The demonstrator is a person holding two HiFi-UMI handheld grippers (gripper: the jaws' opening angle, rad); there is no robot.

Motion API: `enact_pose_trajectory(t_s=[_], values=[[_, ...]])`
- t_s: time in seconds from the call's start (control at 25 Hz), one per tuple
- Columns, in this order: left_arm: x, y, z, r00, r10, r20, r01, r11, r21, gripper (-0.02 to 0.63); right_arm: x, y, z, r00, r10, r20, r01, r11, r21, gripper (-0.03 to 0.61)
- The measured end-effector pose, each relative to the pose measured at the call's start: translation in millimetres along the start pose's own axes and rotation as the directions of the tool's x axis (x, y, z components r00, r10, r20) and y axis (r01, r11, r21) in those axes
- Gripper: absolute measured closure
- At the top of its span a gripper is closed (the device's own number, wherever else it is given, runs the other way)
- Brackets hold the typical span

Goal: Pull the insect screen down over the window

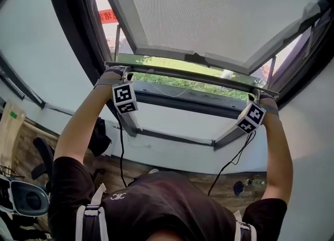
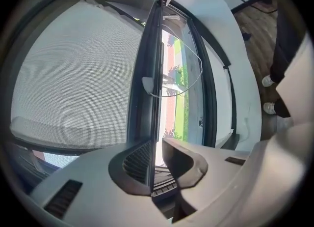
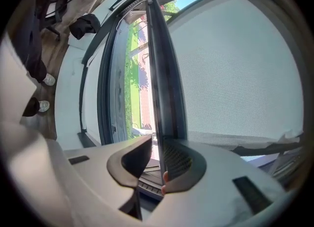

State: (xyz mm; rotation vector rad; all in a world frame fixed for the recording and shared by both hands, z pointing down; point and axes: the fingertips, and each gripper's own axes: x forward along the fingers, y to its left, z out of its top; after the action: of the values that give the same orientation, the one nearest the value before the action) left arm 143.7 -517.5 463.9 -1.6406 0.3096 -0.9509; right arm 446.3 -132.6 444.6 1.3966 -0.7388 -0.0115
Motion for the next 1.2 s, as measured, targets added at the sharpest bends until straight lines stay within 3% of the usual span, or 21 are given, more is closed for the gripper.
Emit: enact_pose_trajectory(t_s=[0.2,0.4,0.56,1.2], values=[[15,-38,0,0.997,-0.069,-0.03,0.07,0.997,0.028,0.518,16,34,-2,0.999,0.05,-0.006,-0.051,0.999,-0.01,0.502],[22,-53,0,0.995,-0.09,-0.035,0.09,0.996,0.002,0.505,24,48,-3,0.999,0.038,-0.015,-0.038,0.999,-0.037,0.495],[30,-75,0,0.99,-0.134,-0.047,0.133,0.991,-0.008,0.505,35,70,-5,0.996,0.079,-0.032,-0.08,0.996,-0.048,0.494],[78,-191,-2,0.947,-0.314,-0.072,0.312,0.95,-0.029,0.476,81,184,-12,0.958,0.246,-0.146,-0.254,0.967,-0.035,0.454]])
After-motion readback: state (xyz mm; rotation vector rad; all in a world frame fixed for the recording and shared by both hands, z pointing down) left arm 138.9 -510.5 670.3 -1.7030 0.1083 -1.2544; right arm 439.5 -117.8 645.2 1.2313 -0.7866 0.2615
